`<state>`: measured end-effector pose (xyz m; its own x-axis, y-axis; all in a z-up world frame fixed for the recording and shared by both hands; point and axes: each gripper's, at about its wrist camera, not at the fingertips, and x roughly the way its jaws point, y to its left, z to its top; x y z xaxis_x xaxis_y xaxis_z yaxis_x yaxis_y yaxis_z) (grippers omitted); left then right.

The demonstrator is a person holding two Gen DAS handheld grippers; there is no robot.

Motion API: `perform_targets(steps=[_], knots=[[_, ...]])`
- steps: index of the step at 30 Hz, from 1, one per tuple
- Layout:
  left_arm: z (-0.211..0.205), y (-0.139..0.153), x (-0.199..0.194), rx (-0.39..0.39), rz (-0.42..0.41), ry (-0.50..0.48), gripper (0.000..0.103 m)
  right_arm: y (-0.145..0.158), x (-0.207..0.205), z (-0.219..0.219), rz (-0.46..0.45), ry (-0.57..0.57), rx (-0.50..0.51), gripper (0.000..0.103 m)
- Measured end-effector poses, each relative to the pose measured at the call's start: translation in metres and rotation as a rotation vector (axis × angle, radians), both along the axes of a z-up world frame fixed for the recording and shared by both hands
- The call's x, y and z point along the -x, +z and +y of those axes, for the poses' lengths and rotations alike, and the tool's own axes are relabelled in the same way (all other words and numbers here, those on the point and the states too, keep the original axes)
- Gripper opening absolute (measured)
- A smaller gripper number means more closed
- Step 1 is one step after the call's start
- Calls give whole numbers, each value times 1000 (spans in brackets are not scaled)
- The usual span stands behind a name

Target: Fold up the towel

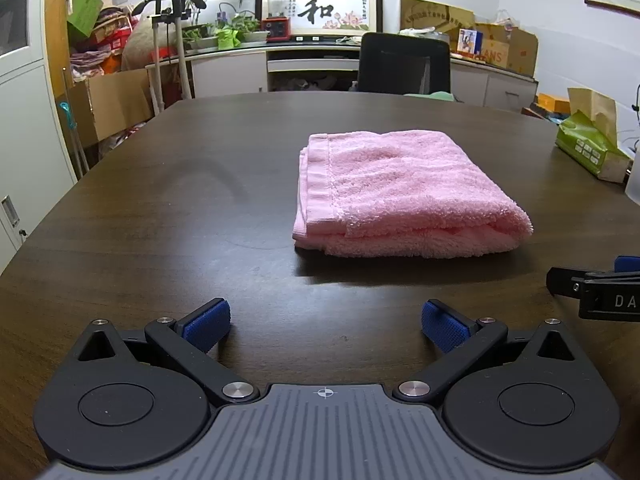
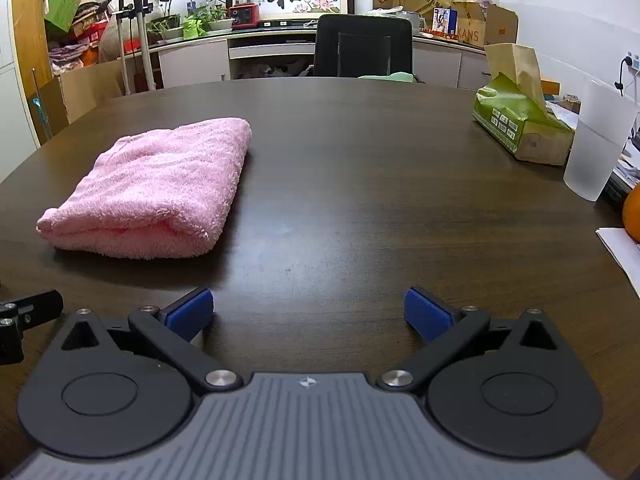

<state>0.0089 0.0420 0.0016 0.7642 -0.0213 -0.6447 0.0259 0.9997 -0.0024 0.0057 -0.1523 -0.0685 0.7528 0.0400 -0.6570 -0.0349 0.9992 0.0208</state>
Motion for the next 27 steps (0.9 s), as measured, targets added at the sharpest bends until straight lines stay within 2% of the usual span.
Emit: perform_targets(steps=[27], knots=[[-8,1,-4,-23,11,26,103,-1,-4,-1,-4,-28,0,103]])
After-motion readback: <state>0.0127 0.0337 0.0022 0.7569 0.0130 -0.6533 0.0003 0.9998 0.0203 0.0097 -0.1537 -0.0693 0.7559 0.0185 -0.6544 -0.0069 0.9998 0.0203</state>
